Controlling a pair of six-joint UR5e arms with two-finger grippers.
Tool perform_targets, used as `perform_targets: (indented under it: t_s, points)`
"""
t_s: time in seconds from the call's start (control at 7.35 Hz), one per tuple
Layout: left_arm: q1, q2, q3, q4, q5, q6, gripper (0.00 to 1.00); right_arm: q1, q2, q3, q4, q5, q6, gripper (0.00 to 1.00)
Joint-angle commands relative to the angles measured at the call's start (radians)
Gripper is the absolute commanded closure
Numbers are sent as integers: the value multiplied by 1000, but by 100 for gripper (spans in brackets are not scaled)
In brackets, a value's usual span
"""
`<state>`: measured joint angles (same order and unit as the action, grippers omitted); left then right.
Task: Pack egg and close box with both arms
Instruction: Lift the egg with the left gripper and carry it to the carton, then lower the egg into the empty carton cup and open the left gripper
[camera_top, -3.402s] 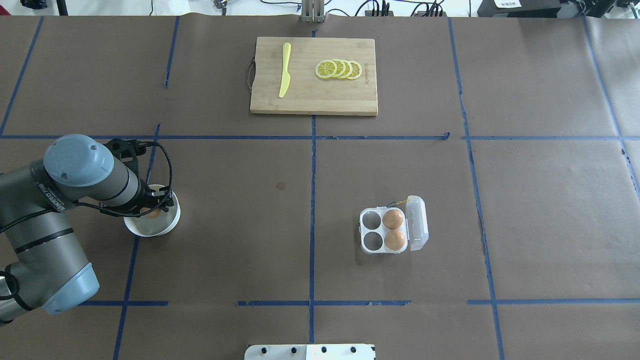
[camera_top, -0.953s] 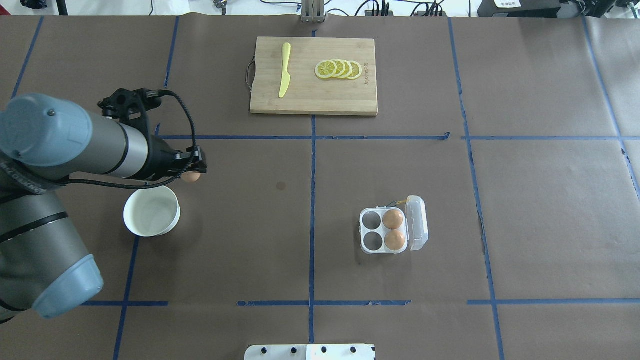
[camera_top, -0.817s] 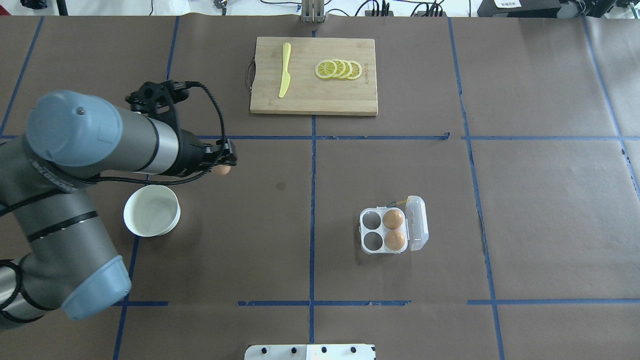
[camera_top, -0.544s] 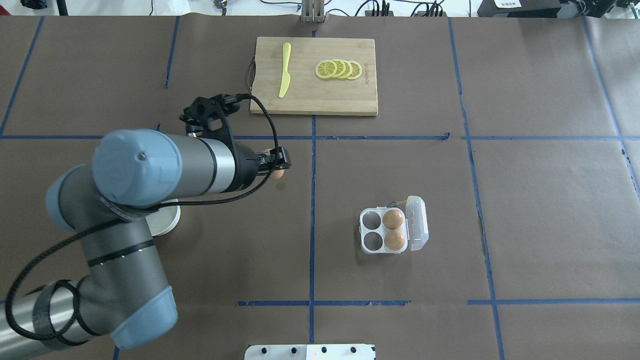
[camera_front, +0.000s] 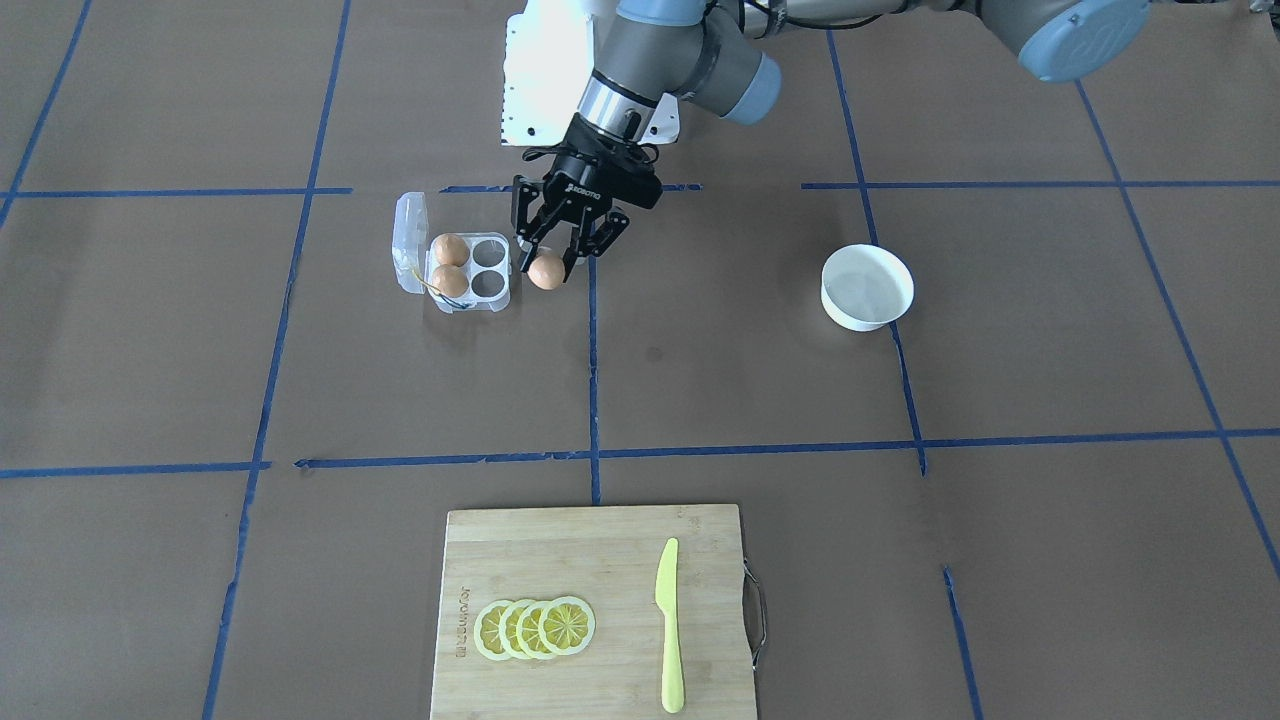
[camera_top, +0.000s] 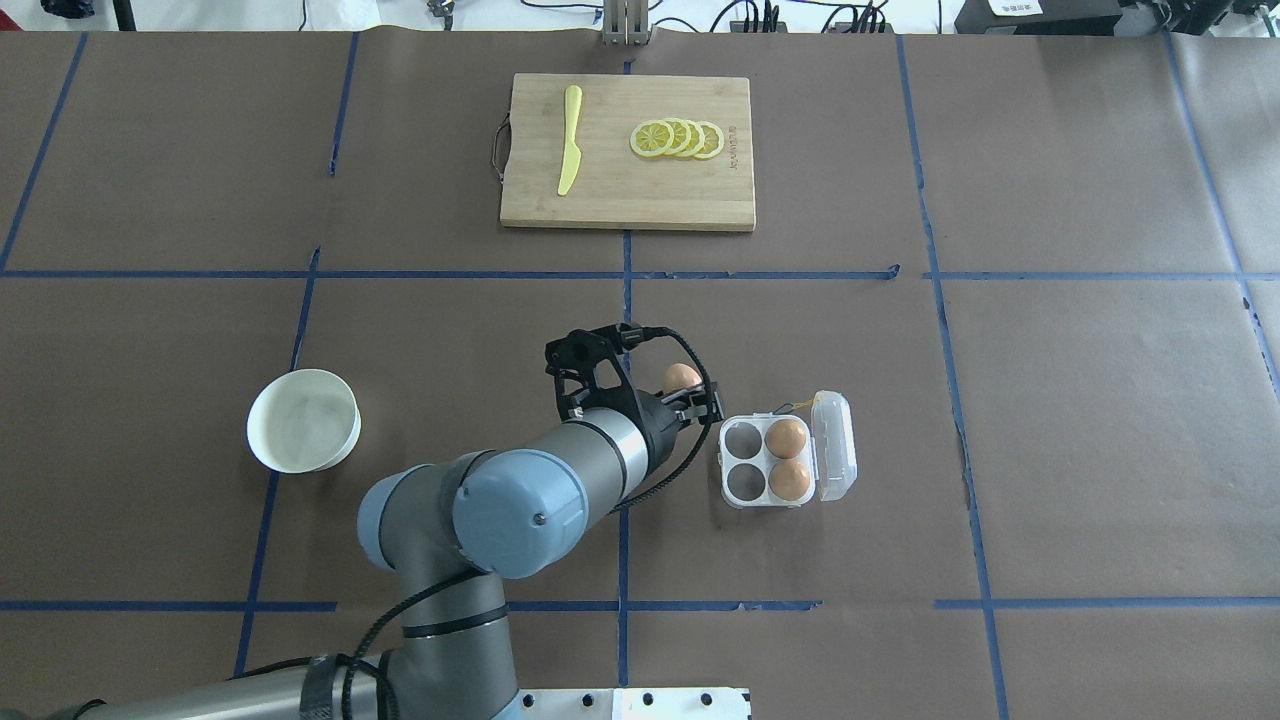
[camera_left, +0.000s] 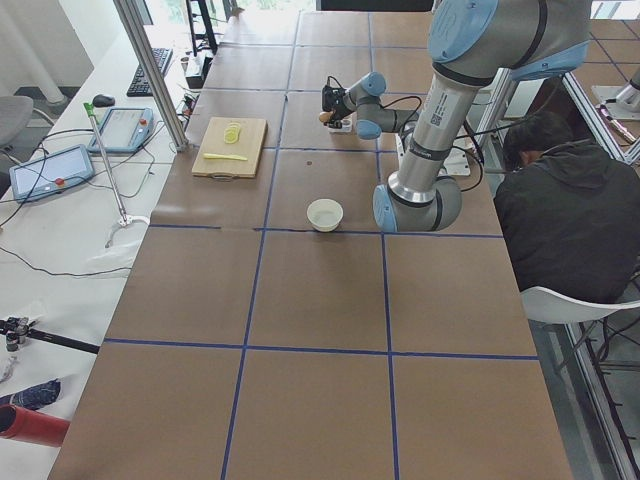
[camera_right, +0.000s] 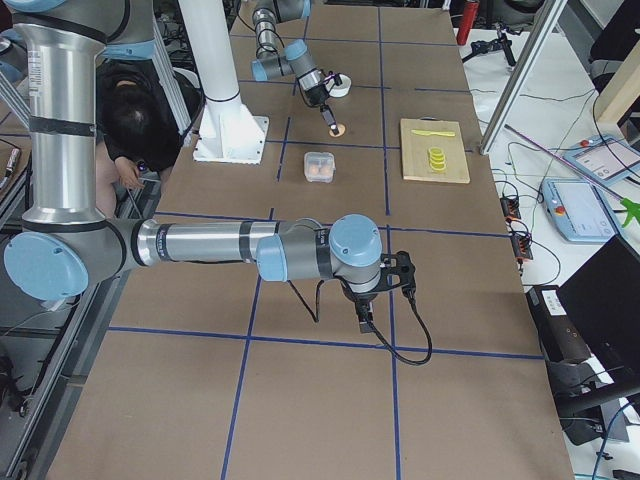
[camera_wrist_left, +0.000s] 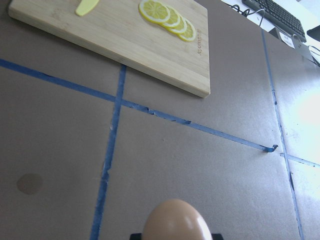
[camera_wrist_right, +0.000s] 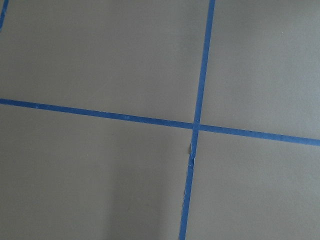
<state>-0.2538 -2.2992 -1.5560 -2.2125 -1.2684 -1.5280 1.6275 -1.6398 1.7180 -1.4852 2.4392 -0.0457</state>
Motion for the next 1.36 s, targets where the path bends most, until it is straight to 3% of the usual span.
perform_targets:
  t_s: [0.0, 0.54, 0.68, 0.82, 0.95, 1.22]
  points:
    - [21, -84, 112, -10, 17, 2, 100, 0, 0, 0, 0, 14, 1, 0]
    - [45, -115, 151, -13, 17, 3, 100, 0, 0, 0, 0, 20, 3, 0]
    - [47, -120, 151, -13, 17, 3, 95, 0, 0, 0, 0, 20, 3, 0]
    - [45, -131, 148, -13, 17, 3, 43, 0, 0, 0, 0, 20, 3, 0]
    - [45, -131, 142, -13, 15, 6, 1, 0, 0, 0, -1, 20, 3, 0]
    - [36, -123, 96, -9, 4, 26, 0, 0, 5, 0, 0, 27, 4, 0]
